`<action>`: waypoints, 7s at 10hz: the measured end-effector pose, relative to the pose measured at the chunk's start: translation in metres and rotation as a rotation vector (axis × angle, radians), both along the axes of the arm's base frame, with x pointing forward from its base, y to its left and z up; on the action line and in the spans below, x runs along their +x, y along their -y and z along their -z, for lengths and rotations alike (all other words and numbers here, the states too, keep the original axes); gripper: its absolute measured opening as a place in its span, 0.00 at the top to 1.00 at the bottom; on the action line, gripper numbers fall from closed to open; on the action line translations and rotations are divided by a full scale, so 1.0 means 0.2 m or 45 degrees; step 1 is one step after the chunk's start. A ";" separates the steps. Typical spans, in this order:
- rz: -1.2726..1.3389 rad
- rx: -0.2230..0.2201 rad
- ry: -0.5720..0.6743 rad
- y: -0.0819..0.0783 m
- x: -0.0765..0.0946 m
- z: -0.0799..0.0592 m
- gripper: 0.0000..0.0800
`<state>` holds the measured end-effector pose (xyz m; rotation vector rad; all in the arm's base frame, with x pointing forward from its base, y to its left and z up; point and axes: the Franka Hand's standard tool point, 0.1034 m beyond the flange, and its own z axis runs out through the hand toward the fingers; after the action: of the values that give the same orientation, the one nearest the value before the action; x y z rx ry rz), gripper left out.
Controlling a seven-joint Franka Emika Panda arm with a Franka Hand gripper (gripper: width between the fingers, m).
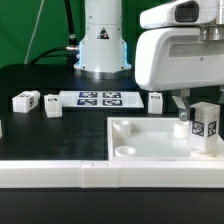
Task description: Assemble one leg
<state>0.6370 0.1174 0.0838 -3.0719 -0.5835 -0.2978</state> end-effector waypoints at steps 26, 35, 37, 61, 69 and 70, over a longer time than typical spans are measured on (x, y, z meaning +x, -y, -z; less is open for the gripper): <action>2.006 0.430 -0.128 0.00 -0.04 0.01 0.20; 0.587 0.095 -0.082 0.00 -0.03 0.01 0.19; 0.492 0.079 -0.077 0.00 -0.03 0.01 0.19; 2.298 0.490 -0.066 -0.02 -0.05 0.03 0.40; 1.068 0.185 0.015 -0.01 -0.03 0.02 0.19; 0.911 0.140 0.017 -0.01 -0.04 0.02 0.19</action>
Offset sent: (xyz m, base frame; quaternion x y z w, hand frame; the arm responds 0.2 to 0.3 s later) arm 0.0011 -0.0026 -0.0016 -0.0099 0.0129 0.1556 0.9877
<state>0.6296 0.1201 0.0801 -3.0400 0.5397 -0.3269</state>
